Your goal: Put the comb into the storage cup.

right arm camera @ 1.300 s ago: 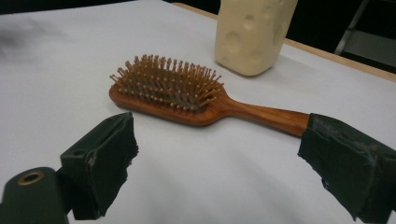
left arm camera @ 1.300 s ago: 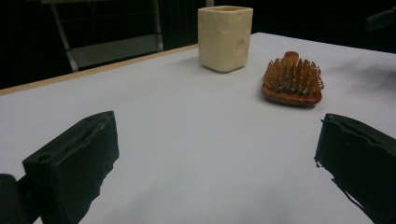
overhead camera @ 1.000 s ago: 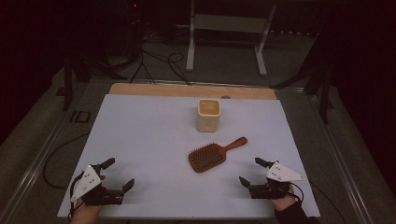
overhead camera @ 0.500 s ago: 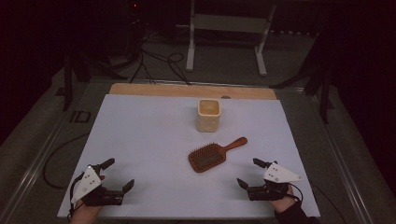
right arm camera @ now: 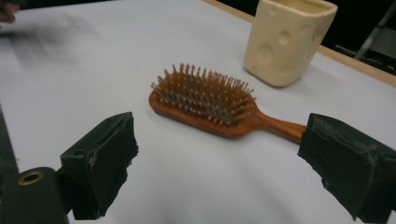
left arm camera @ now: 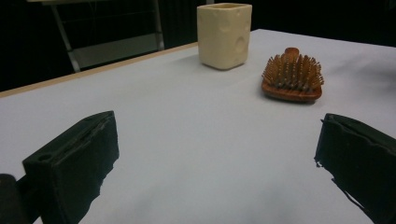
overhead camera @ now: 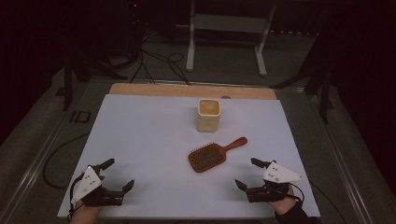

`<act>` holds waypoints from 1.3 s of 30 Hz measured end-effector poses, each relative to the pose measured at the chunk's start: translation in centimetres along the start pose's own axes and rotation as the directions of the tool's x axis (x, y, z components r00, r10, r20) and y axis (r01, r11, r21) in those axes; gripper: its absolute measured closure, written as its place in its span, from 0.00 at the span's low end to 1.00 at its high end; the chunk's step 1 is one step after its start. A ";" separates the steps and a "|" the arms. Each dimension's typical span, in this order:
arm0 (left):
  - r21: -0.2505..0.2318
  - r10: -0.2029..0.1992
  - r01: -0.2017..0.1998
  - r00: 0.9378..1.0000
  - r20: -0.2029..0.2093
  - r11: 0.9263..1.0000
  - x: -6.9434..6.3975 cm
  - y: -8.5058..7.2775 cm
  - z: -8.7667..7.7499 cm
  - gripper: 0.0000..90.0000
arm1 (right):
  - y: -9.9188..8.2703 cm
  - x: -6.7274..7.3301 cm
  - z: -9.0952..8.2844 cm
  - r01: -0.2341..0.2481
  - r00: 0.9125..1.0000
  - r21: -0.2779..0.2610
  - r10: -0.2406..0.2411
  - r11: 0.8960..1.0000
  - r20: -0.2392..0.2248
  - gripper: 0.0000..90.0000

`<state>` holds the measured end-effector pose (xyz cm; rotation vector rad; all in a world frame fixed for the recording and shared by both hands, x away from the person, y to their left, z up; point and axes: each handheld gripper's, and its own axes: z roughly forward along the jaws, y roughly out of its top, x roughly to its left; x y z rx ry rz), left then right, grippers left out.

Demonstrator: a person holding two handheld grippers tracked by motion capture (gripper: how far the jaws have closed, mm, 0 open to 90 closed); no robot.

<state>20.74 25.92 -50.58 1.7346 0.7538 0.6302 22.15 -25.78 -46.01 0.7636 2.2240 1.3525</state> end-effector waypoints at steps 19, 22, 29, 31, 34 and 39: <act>-0.001 0.002 -0.002 1.000 -0.011 1.000 0.0 0.0 -0.1 0.00 | 4.6 -1.2 -1.6 0.052 0.998 -0.038 -0.051 0.998 0.036 0.11; -0.004 0.000 0.000 1.000 -0.013 1.000 0.1 0.0 -0.2 0.00 | 5.3 -1.6 -1.6 0.048 0.998 -0.047 -0.046 0.998 0.042 0.11; -0.005 0.000 0.000 1.000 -0.015 1.000 0.0 0.0 -0.2 0.00 | 6.8 -2.7 -1.2 0.075 0.995 -0.057 -0.071 0.996 0.066 0.11; -0.002 0.001 -0.001 1.000 -0.017 1.000 0.0 0.0 -0.2 0.00 | 7.2 -3.0 -1.2 0.082 0.994 -0.060 -0.077 0.995 0.074 0.11; -0.007 -0.001 0.001 1.000 -0.014 1.000 0.0 0.0 -0.2 0.00 | 7.9 -3.3 -1.2 0.087 0.993 -0.067 -0.081 0.994 0.088 0.11; -0.007 0.001 -0.001 1.000 -0.014 1.000 0.0 0.0 -0.3 0.00 | 8.6 -4.0 -0.9 0.079 0.993 -0.076 -0.072 0.994 0.094 0.11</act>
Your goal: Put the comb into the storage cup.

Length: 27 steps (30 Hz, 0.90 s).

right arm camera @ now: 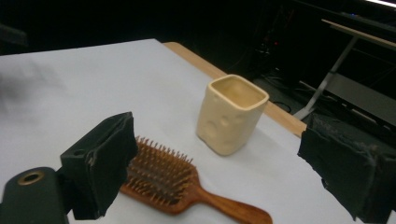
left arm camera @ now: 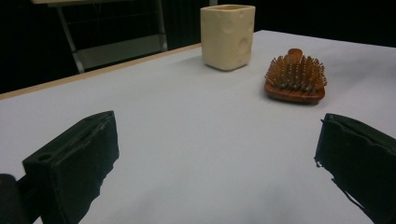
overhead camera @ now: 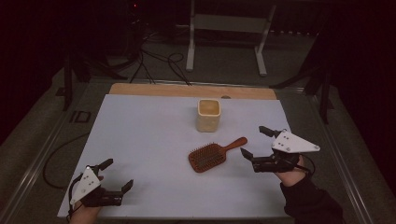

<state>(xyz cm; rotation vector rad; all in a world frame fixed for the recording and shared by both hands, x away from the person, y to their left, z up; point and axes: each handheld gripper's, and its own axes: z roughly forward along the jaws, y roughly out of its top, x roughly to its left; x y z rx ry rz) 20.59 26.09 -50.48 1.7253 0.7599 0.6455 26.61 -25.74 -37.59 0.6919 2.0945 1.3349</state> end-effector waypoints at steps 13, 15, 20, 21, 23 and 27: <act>0.004 0.002 -0.002 1.000 0.001 1.000 0.0 0.0 0.0 0.00 | 0.7 -1.5 2.1 -0.003 1.000 0.019 0.003 1.000 0.012 0.11; 0.004 0.002 -0.002 1.000 0.000 1.000 0.0 -0.1 0.0 0.00 | 0.6 -1.9 2.6 -0.010 1.000 0.028 0.010 1.000 0.018 0.11; 0.006 0.001 -0.001 1.000 0.000 1.000 0.0 -0.1 0.0 0.00 | 0.4 -2.7 3.6 -0.015 1.000 0.050 0.014 0.999 0.023 0.11; 0.003 0.000 0.000 1.000 0.001 1.000 0.0 -0.1 0.0 0.00 | 0.4 -2.9 3.8 -0.013 1.000 0.052 0.012 0.999 0.020 0.11; 0.001 0.001 -0.001 1.000 0.001 1.000 0.0 -0.1 0.0 0.00 | 0.3 -3.2 4.3 -0.015 1.000 0.061 0.014 0.998 0.027 0.11; -0.001 -0.001 0.001 1.000 0.001 1.000 0.0 0.0 0.0 0.00 | 0.0 -3.6 4.9 -0.024 0.999 0.066 0.022 0.998 0.026 0.11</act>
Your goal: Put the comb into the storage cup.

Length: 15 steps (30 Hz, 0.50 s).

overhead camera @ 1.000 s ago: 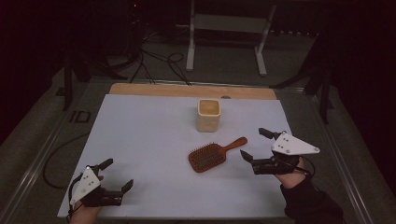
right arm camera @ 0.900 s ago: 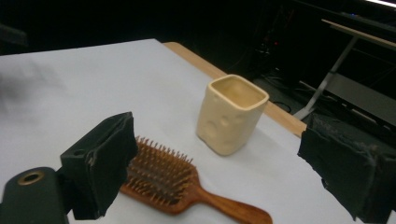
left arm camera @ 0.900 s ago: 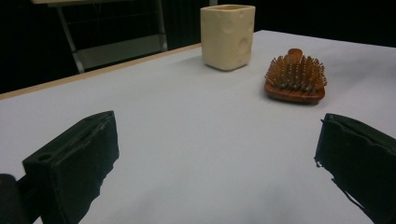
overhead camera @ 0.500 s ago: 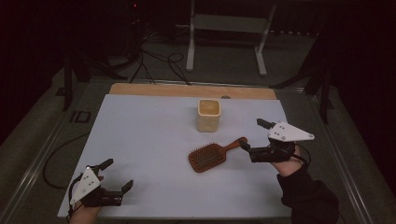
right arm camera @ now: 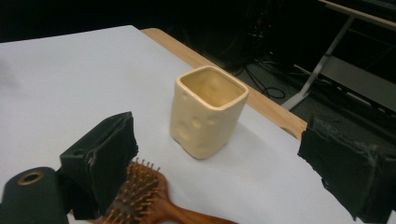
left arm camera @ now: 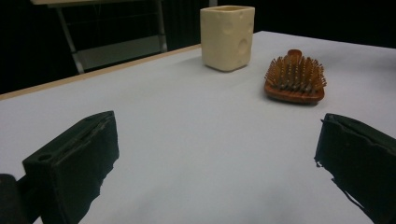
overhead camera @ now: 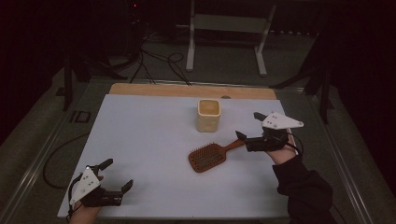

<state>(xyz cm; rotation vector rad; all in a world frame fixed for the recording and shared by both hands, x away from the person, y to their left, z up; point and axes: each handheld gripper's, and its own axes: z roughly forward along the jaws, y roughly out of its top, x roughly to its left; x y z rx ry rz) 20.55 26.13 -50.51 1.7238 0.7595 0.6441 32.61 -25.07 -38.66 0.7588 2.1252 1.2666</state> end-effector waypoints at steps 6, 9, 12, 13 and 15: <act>-0.001 -0.001 0.001 1.000 -0.001 1.000 0.0 0.0 0.0 0.00 | -0.7 -0.8 1.5 -0.021 1.000 0.026 0.021 0.999 0.002 0.11; 0.004 0.002 -0.002 1.000 0.000 1.000 0.0 -0.1 0.0 0.00 | -1.3 -1.3 2.5 -0.031 1.000 0.042 0.031 0.999 0.005 0.11; -0.001 -0.002 0.002 1.000 0.000 1.000 0.0 0.0 0.0 0.00 | -1.8 -1.8 3.2 -0.041 0.999 0.058 0.041 0.997 0.010 0.11; 0.002 0.000 0.000 1.000 0.000 1.000 0.0 0.0 0.0 0.00 | -2.0 -1.9 3.4 -0.047 0.999 0.062 0.046 0.997 0.007 0.11; 0.005 0.002 -0.002 1.000 -0.001 1.000 0.0 -0.1 -0.1 0.00 | -2.4 -2.2 3.8 -0.056 0.998 0.069 0.055 0.996 0.007 0.11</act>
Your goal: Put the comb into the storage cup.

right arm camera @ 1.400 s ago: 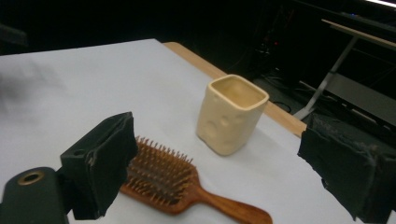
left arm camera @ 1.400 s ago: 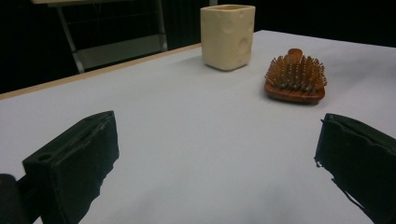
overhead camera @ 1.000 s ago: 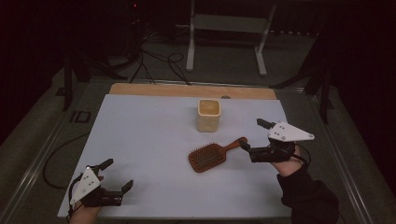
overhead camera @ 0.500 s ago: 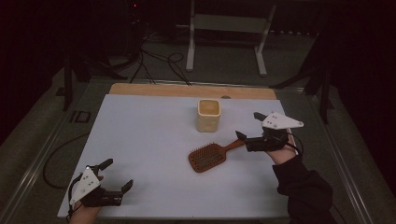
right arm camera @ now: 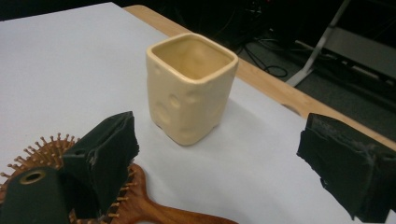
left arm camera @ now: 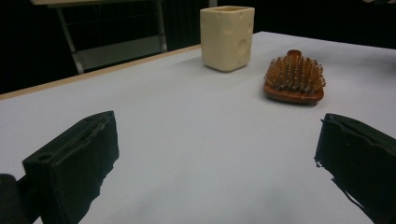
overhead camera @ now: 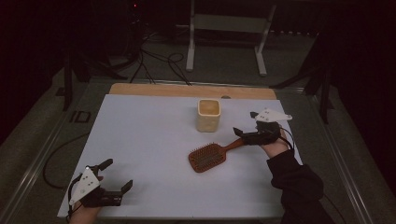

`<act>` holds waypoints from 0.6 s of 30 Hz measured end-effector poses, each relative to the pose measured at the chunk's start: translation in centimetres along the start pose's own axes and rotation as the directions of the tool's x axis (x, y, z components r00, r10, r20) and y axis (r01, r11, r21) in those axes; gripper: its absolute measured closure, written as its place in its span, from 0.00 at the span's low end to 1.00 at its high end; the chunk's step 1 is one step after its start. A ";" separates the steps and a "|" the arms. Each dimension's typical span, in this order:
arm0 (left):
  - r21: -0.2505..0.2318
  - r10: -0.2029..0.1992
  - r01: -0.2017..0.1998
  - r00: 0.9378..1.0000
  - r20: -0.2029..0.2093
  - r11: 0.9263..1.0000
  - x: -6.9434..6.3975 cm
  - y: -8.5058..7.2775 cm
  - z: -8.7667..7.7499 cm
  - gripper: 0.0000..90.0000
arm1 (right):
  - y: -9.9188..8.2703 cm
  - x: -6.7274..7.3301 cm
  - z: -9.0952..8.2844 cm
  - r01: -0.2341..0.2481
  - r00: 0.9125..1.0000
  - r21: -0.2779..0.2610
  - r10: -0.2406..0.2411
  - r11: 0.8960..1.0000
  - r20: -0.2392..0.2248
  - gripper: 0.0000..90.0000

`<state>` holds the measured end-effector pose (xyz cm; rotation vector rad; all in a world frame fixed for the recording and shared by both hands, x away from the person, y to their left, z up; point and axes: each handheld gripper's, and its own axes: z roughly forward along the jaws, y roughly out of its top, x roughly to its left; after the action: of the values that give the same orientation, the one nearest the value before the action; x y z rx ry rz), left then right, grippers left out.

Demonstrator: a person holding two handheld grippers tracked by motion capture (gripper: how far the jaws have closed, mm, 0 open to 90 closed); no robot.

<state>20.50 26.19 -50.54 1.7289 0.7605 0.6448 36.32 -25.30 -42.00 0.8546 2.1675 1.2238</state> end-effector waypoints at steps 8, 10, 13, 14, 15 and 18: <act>-0.004 -0.001 0.001 1.000 -0.002 1.000 0.0 0.0 -0.1 0.00 | -1.1 -0.8 1.5 -0.027 1.000 0.034 0.027 0.999 -0.008 0.15; -0.004 -0.003 0.003 1.000 -0.002 1.000 0.0 0.0 -0.1 0.00 | -1.3 -0.8 1.9 -0.027 1.000 0.050 0.027 0.998 -0.003 0.17; -0.006 -0.005 0.005 1.000 -0.001 1.000 0.0 0.0 -0.1 0.00 | -1.7 -1.1 2.5 -0.027 1.000 0.072 0.028 0.997 0.000 0.23; -0.005 -0.002 0.002 1.000 -0.002 1.000 0.0 0.0 -0.1 0.00 | -1.9 -1.2 2.7 -0.021 1.000 0.081 0.021 0.996 0.000 0.25; -0.004 -0.003 0.003 1.000 -0.001 1.000 0.0 0.0 -0.1 0.00 | -2.0 -1.3 2.9 -0.026 1.000 0.087 0.026 0.996 0.003 0.27; -0.002 -0.002 0.002 1.000 -0.004 1.000 0.0 0.0 -0.2 0.00 | -2.7 -1.6 3.4 -0.036 0.999 0.108 0.036 0.993 -0.002 0.36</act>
<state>20.35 26.31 -50.54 1.7250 0.7639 0.6479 38.98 -25.57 -45.75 0.9405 2.2476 1.1338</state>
